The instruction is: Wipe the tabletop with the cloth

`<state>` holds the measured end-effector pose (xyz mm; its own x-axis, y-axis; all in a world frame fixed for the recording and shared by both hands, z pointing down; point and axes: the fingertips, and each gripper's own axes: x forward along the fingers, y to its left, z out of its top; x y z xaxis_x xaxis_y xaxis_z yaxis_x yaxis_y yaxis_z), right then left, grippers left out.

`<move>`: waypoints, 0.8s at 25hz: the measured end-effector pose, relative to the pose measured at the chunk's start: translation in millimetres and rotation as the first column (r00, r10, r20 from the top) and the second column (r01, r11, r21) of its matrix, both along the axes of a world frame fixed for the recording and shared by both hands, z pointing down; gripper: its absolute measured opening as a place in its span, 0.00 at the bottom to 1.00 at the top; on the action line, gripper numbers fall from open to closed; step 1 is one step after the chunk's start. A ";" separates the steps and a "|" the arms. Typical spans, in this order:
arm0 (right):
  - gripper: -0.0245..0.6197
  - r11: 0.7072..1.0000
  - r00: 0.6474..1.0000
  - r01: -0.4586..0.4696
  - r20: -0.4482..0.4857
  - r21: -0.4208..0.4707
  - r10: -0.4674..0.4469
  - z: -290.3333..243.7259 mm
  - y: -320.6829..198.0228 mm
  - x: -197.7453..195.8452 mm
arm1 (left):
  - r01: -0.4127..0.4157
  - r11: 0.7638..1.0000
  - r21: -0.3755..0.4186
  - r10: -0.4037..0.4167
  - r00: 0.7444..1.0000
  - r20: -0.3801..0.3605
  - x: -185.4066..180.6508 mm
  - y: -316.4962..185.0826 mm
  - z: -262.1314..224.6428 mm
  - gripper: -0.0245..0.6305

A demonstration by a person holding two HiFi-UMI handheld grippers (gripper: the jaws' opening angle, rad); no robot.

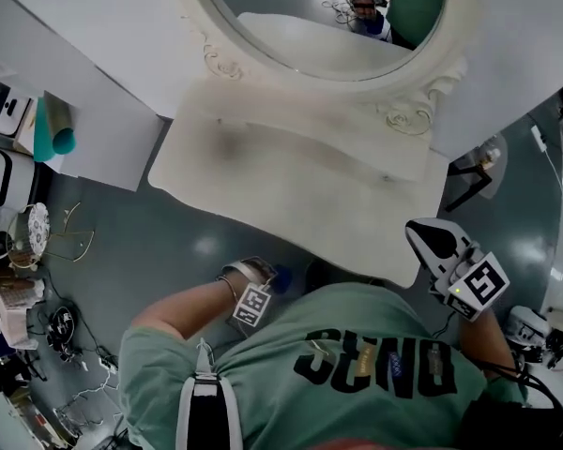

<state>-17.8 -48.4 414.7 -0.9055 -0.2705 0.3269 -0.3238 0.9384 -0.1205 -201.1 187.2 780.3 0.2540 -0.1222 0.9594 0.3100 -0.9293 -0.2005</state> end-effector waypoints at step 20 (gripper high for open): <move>0.06 0.936 0.935 -0.351 -0.049 -0.008 0.351 -11.1 -1.4 219.0 | 0.139 0.892 0.430 -0.134 0.990 -0.043 146.8 -375.6 -35.9 0.16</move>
